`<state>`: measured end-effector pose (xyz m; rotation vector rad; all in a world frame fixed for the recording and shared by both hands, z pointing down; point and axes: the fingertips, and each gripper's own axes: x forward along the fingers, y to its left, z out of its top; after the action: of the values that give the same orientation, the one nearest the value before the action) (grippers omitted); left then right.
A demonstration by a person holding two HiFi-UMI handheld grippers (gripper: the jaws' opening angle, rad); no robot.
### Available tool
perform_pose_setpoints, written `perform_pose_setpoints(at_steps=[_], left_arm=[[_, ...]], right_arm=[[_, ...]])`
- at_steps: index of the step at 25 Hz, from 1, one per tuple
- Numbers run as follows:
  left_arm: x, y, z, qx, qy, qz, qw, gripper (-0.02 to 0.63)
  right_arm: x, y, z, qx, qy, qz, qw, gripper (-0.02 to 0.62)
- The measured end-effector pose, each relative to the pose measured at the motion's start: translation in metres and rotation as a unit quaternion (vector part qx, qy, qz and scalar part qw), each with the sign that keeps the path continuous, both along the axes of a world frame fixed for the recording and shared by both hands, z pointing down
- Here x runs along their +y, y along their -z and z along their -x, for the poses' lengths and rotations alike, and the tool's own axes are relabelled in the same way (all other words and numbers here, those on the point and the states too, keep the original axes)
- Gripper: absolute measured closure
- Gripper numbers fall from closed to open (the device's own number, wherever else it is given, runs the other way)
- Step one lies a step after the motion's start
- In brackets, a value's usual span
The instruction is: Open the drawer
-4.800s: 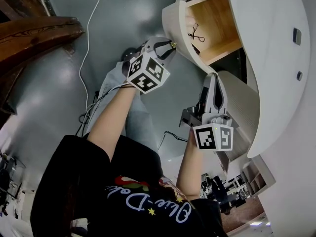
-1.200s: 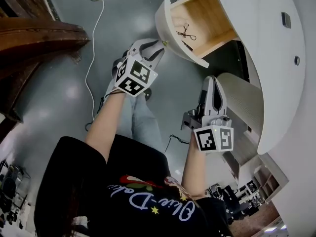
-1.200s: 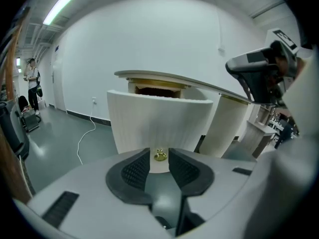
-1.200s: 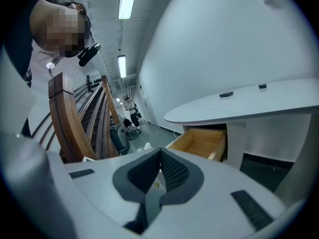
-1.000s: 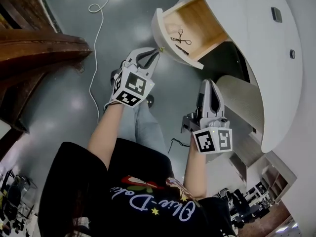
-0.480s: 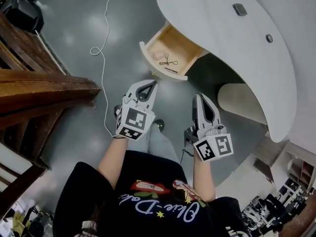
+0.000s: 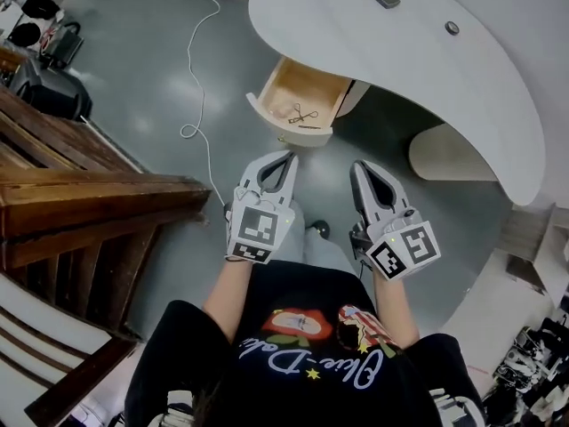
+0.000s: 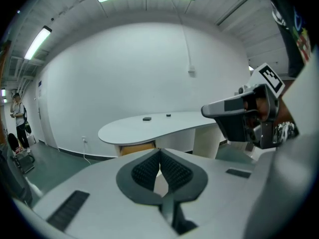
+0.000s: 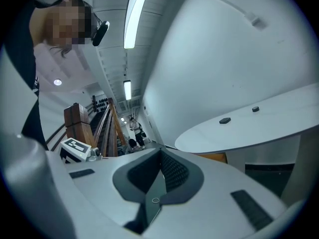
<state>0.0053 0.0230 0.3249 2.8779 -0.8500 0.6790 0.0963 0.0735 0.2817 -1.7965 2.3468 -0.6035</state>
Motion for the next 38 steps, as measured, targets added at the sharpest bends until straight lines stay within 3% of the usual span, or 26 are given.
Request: perform_pose_setpoints(at_steps=[8,19,38], left_arm=[[0.033,0.046,-0.016,0.008,-0.041,-0.032,0.9986,0.601],[0.061,0.091,-0.022,0.024,-0.067,-0.058,0.9958,0.601],[0.06,0.107,-0.024,0.027,-0.062,-0.072,0.9951,0.601]], right_arm=[[0.031,0.03,0.004,-0.004,0.006,-0.027,1.0,0.595],[0.059,0.068,-0.002,0.008,0.004,-0.055,0.998,0.595],[0.057,0.081,-0.013,0.017,0.002,-0.072,0.997,0.595]])
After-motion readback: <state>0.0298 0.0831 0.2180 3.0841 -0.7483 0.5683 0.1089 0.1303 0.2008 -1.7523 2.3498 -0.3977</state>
